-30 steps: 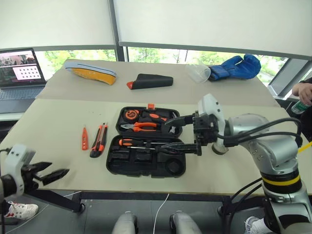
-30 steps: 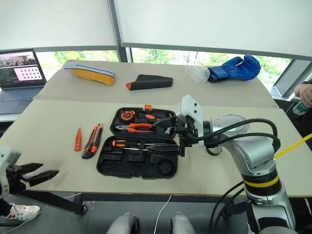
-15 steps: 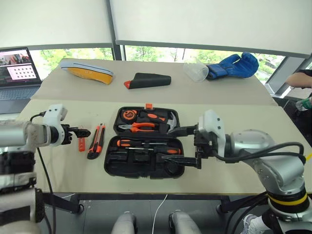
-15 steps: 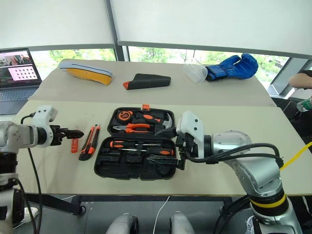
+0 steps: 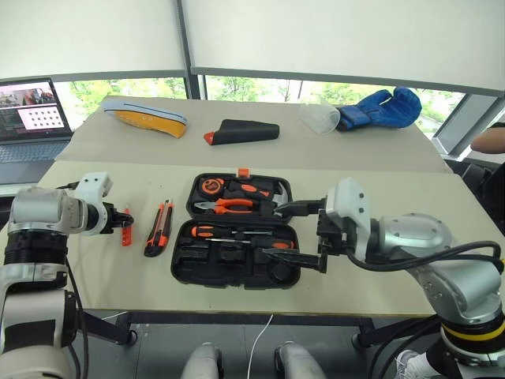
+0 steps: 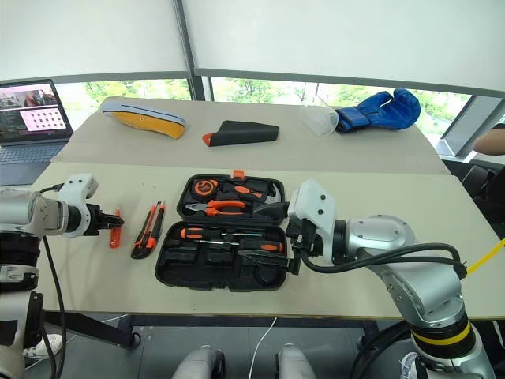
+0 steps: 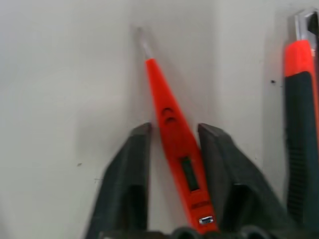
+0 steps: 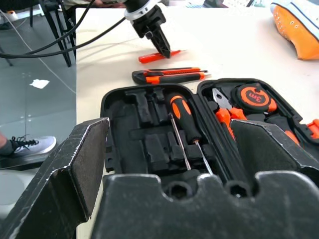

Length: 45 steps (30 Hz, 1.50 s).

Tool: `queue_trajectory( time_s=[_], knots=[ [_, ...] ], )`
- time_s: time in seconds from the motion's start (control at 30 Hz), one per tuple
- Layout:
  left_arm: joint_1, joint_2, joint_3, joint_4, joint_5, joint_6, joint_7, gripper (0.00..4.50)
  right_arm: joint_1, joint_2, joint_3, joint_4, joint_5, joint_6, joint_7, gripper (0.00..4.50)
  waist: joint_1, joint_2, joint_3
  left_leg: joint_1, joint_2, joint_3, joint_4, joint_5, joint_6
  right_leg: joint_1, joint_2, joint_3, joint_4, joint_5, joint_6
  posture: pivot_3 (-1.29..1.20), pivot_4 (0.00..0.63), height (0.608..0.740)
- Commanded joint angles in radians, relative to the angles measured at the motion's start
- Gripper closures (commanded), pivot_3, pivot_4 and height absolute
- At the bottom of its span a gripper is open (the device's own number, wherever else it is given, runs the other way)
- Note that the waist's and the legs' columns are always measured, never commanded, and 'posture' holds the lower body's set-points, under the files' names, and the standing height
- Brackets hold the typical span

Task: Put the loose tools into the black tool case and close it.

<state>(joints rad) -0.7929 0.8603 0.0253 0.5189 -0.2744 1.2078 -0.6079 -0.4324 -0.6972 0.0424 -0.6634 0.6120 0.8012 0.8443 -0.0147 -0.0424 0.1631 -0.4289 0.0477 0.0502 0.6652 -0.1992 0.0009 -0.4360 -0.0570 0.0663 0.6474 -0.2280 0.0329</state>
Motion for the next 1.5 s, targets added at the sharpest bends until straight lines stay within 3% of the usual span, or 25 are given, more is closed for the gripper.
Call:
queue_trajectory(
  time_s=[0.03,0.27,0.37,0.6,0.9,1.33,1.4,1.5],
  knots=[
    [0.055,0.1,-0.17,-0.034,0.092,-0.346,-0.274,4.13,0.036,-0.03,-0.05,-0.052,0.057,0.004,0.012,0.0,0.0,0.0,0.0,0.0,0.0,0.0,0.0,0.0,0.0,0.0,0.0,0.0,0.0,0.0,0.0,0.0,0.15,0.734],
    [-0.037,0.192,-0.278,-0.179,0.094,-0.803,-0.825,4.13,0.085,-0.05,-0.068,-0.078,0.086,0.026,-0.034,0.0,0.011,-0.004,0.001,-0.006,0.001,0.0,0.0,0.0,0.0,-0.004,-0.001,-0.001,-0.001,-0.001,-0.004,0.0,0.15,0.734],
    [-0.087,0.164,-0.331,-0.265,0.07,-0.837,-0.985,4.13,0.099,-0.049,-0.073,-0.09,0.1,0.038,-0.069,0.0,0.013,-0.004,0.001,-0.008,0.0,0.0,0.0,0.0,0.0,-0.003,-0.001,-0.001,-0.005,-0.001,-0.003,0.0,0.15,0.734],
    [-0.15,0.058,-0.48,-0.383,0.042,-0.738,-1.006,4.13,0.128,-0.044,-0.089,-0.131,0.12,0.064,-0.141,0.0,0.008,-0.004,0.001,-0.009,0.0,0.0,0.0,0.0,0.0,-0.003,0.0,-0.001,-0.004,0.0,0.002,0.0,0.15,0.734],
    [-0.183,-0.082,-0.586,-0.278,0.203,-0.733,-0.992,4.13,0.172,-0.039,-0.133,-0.183,0.174,0.092,-0.242,0.0,0.0,-0.004,0.001,-0.008,0.0,-0.002,0.005,0.0,0.0,-0.003,0.001,-0.001,-0.001,-0.002,0.007,0.0,0.15,0.734],
    [-0.2,-0.103,-0.623,-0.236,0.272,-0.741,-1.006,4.13,0.161,-0.053,-0.132,-0.173,0.205,0.088,-0.306,0.0,0.0,-0.004,0.001,-0.009,0.0,-0.002,0.006,0.0,0.0,-0.003,0.001,0.0,-0.001,-0.002,0.006,0.0,0.15,0.734],
    [-0.204,-0.058,-0.641,-0.29,0.174,-0.724,-1.006,3.13,0.157,-0.054,-0.128,-0.169,0.208,0.087,-0.307,0.0,-0.001,-0.004,0.001,-0.009,0.0,-0.002,0.006,0.0,0.0,-0.003,0.001,0.0,0.0,-0.002,0.006,0.0,0.15,0.734],
    [-0.221,0.001,-0.618,-0.358,-0.019,-0.622,-1.006,2.08,0.158,-0.056,-0.126,-0.171,0.216,0.089,-0.308,0.0,-0.004,-0.004,0.001,-0.009,0.001,-0.002,0.006,0.0,0.0,-0.003,0.001,0.0,0.0,-0.002,0.006,0.0,0.15,0.734]
  ],
)
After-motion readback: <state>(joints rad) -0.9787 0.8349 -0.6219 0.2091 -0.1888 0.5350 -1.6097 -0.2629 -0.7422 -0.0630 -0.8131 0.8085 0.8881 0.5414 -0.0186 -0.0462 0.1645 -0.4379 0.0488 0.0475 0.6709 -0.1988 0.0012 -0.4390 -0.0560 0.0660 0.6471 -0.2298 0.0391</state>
